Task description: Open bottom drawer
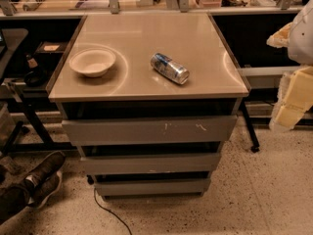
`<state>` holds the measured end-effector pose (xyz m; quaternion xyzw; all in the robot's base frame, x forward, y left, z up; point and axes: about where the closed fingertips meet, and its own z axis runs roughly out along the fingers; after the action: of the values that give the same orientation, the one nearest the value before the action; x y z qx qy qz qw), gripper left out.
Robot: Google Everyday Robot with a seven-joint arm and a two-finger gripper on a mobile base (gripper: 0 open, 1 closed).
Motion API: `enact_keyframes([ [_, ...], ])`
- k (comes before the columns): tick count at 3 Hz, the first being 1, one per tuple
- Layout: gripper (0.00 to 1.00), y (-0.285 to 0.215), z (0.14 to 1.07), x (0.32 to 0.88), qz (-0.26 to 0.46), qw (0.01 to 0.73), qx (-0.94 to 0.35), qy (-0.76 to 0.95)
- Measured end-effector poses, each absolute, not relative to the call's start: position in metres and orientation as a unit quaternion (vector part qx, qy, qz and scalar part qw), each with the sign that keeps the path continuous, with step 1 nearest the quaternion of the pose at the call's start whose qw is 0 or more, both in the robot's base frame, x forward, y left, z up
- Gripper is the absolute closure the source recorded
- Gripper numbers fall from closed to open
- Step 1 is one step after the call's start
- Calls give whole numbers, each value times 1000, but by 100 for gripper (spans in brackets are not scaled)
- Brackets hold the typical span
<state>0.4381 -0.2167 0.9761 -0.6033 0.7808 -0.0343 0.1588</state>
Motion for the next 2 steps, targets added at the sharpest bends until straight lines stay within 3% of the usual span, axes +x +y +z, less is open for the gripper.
enact_keyframes([
  [2, 0, -213, 949, 431, -23, 162, -600, 783],
])
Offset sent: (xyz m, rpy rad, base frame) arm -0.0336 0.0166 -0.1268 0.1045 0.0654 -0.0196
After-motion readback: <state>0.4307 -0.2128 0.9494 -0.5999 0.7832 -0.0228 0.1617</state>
